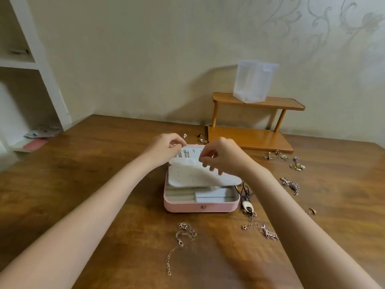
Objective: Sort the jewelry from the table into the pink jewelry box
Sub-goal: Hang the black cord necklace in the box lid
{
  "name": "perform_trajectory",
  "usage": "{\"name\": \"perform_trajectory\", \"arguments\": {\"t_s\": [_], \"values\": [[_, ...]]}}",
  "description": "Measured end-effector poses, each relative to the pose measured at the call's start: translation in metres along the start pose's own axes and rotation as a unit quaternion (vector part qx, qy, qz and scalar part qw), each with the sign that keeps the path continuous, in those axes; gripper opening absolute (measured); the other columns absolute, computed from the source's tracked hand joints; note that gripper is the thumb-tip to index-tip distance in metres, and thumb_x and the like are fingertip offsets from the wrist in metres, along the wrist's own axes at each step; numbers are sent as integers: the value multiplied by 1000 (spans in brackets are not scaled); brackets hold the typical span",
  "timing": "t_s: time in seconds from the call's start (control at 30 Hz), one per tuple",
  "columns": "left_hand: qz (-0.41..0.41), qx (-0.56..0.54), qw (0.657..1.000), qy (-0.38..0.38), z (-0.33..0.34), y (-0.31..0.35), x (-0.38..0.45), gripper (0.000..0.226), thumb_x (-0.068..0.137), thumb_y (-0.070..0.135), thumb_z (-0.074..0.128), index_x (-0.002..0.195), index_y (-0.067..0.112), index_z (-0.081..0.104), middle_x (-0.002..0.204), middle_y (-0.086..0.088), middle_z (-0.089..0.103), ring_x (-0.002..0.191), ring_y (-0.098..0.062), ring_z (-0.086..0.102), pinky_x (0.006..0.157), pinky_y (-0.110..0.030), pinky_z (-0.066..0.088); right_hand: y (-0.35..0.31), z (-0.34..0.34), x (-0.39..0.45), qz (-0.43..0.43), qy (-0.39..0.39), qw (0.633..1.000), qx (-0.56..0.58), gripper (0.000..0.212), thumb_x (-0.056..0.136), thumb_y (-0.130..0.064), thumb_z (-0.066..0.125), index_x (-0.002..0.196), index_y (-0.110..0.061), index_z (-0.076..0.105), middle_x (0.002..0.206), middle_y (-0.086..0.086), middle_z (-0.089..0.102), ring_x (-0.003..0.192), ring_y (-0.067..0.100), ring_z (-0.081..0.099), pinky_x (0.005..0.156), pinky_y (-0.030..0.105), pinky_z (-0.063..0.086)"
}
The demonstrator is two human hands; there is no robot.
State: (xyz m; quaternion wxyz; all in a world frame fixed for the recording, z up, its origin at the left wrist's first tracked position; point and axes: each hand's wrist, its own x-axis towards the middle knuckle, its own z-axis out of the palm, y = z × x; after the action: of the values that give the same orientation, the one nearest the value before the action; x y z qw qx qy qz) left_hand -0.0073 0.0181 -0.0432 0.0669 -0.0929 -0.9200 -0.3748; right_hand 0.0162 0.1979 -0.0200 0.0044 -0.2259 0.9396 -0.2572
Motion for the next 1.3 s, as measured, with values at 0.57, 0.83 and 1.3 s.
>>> {"name": "perform_trajectory", "arguments": {"t_s": [0.57,0.83,1.3], "values": [[63,15,996,-57,-13,40,-106,13,88,12,57,84,20,68,75,5,69,63,-2,61,71,-17,48,-42,64,-79,-84,-85,972,-203,13,82,-12,63,91,-10,72,91,8,68,83,25,61,64,31,49],[14,-61,989,-136,-21,51,-110,12,91,15,56,93,18,68,91,0,71,80,-6,68,78,-20,53,-45,23,-79,-37,-89,995,24,8,83,-10,63,88,-7,70,63,-9,55,53,2,47,49,8,35],[-89,-405,885,-212,-12,70,-96,20,78,5,63,98,5,68,93,-14,72,87,-21,70,77,-28,58,-21,-47,-68,42,26,917,395,15,90,-10,49,78,-5,57,69,2,61,57,8,50,47,17,39]]}}
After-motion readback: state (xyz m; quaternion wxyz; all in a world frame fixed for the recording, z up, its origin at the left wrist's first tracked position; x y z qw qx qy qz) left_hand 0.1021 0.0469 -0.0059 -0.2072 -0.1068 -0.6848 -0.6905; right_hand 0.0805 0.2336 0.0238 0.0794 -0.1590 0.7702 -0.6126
